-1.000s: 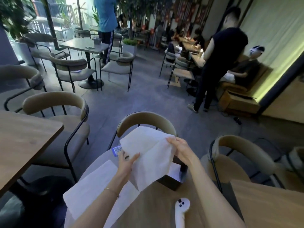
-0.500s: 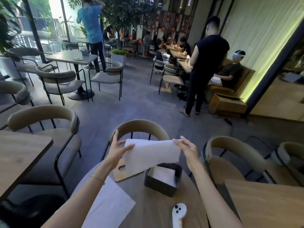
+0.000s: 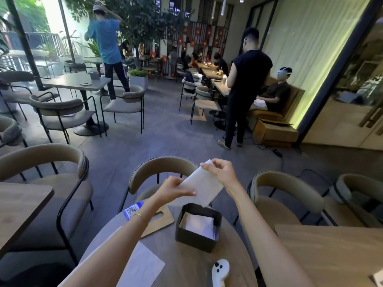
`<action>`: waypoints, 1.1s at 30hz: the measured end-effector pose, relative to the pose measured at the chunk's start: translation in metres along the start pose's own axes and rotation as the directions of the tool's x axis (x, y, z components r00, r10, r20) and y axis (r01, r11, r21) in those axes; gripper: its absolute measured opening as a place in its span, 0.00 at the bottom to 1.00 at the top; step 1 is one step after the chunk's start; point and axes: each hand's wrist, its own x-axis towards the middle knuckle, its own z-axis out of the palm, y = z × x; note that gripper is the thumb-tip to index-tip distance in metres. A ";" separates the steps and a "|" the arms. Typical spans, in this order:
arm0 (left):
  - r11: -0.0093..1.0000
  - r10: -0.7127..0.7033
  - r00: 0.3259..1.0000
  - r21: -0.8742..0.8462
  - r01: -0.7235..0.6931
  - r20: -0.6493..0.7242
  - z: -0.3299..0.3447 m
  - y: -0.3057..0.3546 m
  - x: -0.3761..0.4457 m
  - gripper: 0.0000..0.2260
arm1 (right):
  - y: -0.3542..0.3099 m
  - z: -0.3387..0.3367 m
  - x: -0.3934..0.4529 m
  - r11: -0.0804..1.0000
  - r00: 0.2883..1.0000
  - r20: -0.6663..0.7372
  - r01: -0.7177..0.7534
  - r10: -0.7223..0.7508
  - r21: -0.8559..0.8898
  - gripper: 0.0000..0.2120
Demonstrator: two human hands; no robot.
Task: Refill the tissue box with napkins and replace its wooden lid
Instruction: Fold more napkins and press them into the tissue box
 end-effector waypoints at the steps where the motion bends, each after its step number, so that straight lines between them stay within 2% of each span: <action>1: 1.000 -0.013 1.000 -0.013 0.013 0.023 0.001 0.000 -0.001 0.09 | -0.001 -0.002 0.002 1.000 1.000 -0.005 0.010 -0.010 0.009 0.14; 4: 0.997 -0.041 0.996 -0.058 0.046 0.077 0.004 -0.001 -0.008 0.11 | 0.000 -0.005 0.007 1.000 1.000 -0.025 -0.013 0.014 0.007 0.12; 6: 0.995 -0.033 0.995 -0.089 0.042 0.095 0.004 0.001 -0.012 0.12 | 0.007 -0.003 0.011 0.991 0.996 -0.050 -0.078 0.073 -0.105 0.10; 8: 0.989 -0.046 0.998 -0.136 0.051 0.042 0.006 0.002 -0.016 0.13 | 0.014 0.000 0.012 0.953 0.992 -0.098 -0.105 0.080 -0.285 0.15; 10: 0.975 -0.061 0.997 -0.217 0.051 -0.038 0.007 0.002 -0.020 0.14 | 0.014 0.001 0.010 0.965 0.997 -0.078 -0.045 0.026 -0.257 0.15; 12: 0.940 -0.085 0.992 -0.339 0.051 -0.089 0.008 0.002 -0.023 0.11 | 0.012 0.001 0.004 0.986 0.996 0.066 -0.043 0.054 -0.160 0.14; 15: 0.894 -0.089 0.990 -0.446 0.032 -0.109 0.009 0.006 -0.023 0.15 | 0.020 -0.002 -0.003 0.961 0.920 0.351 -0.082 0.175 -0.263 0.16; 17: 0.895 -0.062 0.990 -0.447 0.001 -0.123 0.014 0.006 -0.020 0.17 | 0.032 -0.003 -0.006 0.957 0.885 0.421 -0.084 0.200 -0.278 0.16; 20: 0.905 -0.155 0.945 -0.425 0.019 -0.288 0.021 0.000 -0.008 0.12 | 0.049 -0.009 -0.008 0.969 0.898 0.367 -0.201 0.242 -0.147 0.13; 21: 0.901 -0.186 0.936 -0.432 0.040 -0.300 0.022 -0.004 -0.003 0.08 | 0.055 -0.011 -0.008 0.962 0.896 0.350 -0.254 0.272 -0.099 0.13; 23: 0.855 -0.203 0.966 -0.511 0.094 -0.162 0.025 -0.011 0.005 0.03 | 0.068 -0.015 -0.007 0.934 0.884 0.318 -0.356 0.343 -0.017 0.13; 25: 0.810 -0.241 0.970 -0.557 0.184 -0.030 0.032 -0.019 0.011 0.05 | 0.087 -0.015 -0.006 0.899 0.874 0.236 -0.438 0.424 0.008 0.15; 28: 0.802 -0.401 0.915 -0.495 0.333 -0.034 0.054 -0.036 0.022 0.15 | 0.120 -0.011 -0.004 0.840 0.834 0.103 -0.540 0.543 -0.055 0.18; 30: 0.811 -0.466 0.885 -0.412 0.416 -0.023 0.072 -0.048 0.027 0.19 | 0.140 -0.003 -0.005 0.801 0.811 0.007 -0.577 0.585 -0.159 0.18; 33: 0.892 -0.445 0.895 -0.087 0.443 -0.013 0.094 -0.062 0.037 0.20 | 0.165 0.010 -0.006 0.748 0.817 -0.111 -0.565 0.565 -0.348 0.13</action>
